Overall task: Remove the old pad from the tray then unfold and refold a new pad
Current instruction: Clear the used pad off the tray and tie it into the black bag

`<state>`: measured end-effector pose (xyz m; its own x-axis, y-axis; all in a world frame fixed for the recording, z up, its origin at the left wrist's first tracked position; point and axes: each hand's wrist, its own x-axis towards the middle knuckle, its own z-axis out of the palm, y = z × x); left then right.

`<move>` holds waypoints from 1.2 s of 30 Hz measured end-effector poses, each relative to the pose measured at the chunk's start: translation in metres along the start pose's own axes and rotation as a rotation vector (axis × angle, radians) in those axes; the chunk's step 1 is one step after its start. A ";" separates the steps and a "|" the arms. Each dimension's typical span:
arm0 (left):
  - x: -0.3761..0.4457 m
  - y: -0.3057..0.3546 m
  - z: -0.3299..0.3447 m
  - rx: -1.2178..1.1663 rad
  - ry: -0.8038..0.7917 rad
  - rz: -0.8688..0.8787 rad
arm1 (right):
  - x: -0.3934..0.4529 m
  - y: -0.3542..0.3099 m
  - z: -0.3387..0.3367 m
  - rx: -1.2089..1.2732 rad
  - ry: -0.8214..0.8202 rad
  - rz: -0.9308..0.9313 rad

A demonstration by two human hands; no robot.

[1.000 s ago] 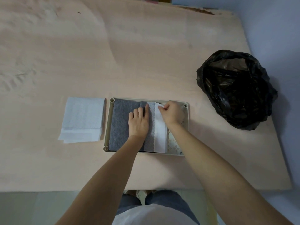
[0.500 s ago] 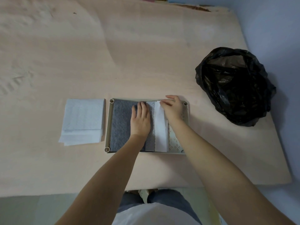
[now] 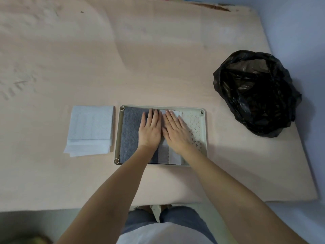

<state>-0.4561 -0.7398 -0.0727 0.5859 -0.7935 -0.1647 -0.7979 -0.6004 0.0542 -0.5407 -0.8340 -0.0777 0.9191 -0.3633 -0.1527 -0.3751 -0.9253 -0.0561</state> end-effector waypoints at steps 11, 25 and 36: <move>-0.002 0.003 0.001 0.027 -0.010 -0.053 | -0.008 0.006 0.005 -0.027 -0.033 0.280; -0.011 -0.005 0.006 -0.007 0.028 -0.031 | -0.020 0.017 0.005 -0.112 -0.082 0.210; -0.034 0.006 0.013 0.015 -0.036 0.132 | -0.041 0.007 0.008 -0.149 -0.058 -0.023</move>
<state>-0.4825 -0.7153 -0.0794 0.4707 -0.8610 -0.1927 -0.8697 -0.4896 0.0633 -0.5824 -0.8245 -0.0799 0.9169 -0.3392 -0.2102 -0.3283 -0.9407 0.0859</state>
